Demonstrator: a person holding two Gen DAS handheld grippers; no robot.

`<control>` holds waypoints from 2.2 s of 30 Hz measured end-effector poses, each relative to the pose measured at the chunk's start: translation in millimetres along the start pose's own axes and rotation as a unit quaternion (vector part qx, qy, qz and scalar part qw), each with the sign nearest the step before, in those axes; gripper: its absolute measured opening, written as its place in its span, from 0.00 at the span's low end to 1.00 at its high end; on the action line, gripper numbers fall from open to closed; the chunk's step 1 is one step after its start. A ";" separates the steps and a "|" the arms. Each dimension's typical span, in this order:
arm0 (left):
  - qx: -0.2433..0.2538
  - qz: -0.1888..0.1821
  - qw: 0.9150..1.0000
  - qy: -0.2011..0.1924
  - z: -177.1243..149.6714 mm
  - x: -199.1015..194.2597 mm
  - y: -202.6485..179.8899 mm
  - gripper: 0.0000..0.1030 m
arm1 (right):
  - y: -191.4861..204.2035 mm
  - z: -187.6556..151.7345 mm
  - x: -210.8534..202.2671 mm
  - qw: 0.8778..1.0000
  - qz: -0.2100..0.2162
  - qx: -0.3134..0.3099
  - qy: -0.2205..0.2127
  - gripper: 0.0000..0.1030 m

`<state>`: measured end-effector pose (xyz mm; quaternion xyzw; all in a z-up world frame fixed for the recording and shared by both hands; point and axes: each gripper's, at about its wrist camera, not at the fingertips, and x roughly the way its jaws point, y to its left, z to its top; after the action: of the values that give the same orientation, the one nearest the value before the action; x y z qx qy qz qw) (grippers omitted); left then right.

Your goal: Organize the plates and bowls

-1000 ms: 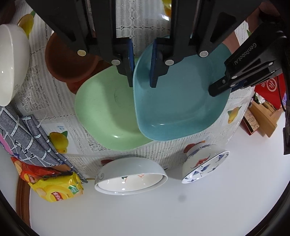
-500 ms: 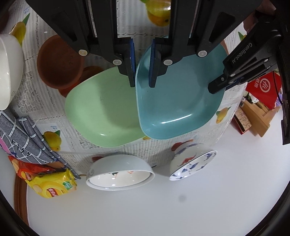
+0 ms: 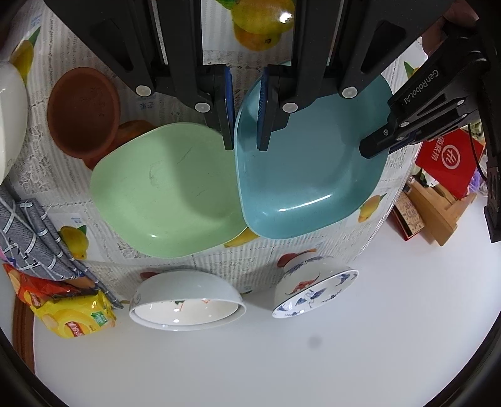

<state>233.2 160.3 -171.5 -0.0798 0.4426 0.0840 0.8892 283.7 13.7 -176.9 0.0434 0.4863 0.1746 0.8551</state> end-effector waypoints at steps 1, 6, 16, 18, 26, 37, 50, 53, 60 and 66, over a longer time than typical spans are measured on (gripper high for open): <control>-0.003 0.000 1.000 0.004 -0.5 1.2 1.6 0.10 | 1.3 -0.7 1.2 1.000 0.000 -0.002 0.002 0.13; -0.004 0.005 1.000 0.013 -2.4 3.5 6.2 0.10 | 6.7 -3.6 5.4 1.000 -0.003 -0.011 0.008 0.13; -0.004 0.004 1.000 0.011 -6.2 -0.4 11.7 0.10 | 12.2 -3.1 8.6 1.000 -0.005 -0.024 0.009 0.13; -0.003 0.004 1.000 0.005 -9.2 -2.0 14.0 0.10 | 13.5 -3.1 7.0 1.000 -0.001 -0.027 0.006 0.13; -0.012 0.004 1.000 0.020 -14.8 0.7 21.3 0.10 | 21.2 -5.6 10.1 0.999 -0.004 -0.048 0.012 0.13; -0.009 0.005 1.000 0.024 -16.0 0.3 23.3 0.10 | 24.0 -9.7 17.0 0.998 -0.009 -0.058 0.018 0.14; -0.011 -0.009 1.000 0.020 -15.5 2.4 21.8 0.21 | 21.5 -5.4 0.3 0.999 -0.015 -0.053 0.001 0.42; -0.010 -0.008 1.000 0.018 -15.9 1.9 21.1 0.27 | 19.5 -3.8 -9.7 0.998 -0.016 -0.058 -0.008 0.45; -0.017 -0.005 1.000 0.020 -15.2 4.4 23.0 0.27 | 19.0 -6.4 -14.5 0.998 0.006 -0.066 0.015 0.45; -0.023 -0.008 1.000 0.017 -14.8 4.0 24.3 0.28 | 26.4 -15.8 3.5 0.995 -0.011 -0.085 0.050 0.19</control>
<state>218.9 181.1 -185.2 -0.1057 0.4549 0.0855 0.8801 265.2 38.1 -181.6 -0.0430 0.5124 0.2080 0.8321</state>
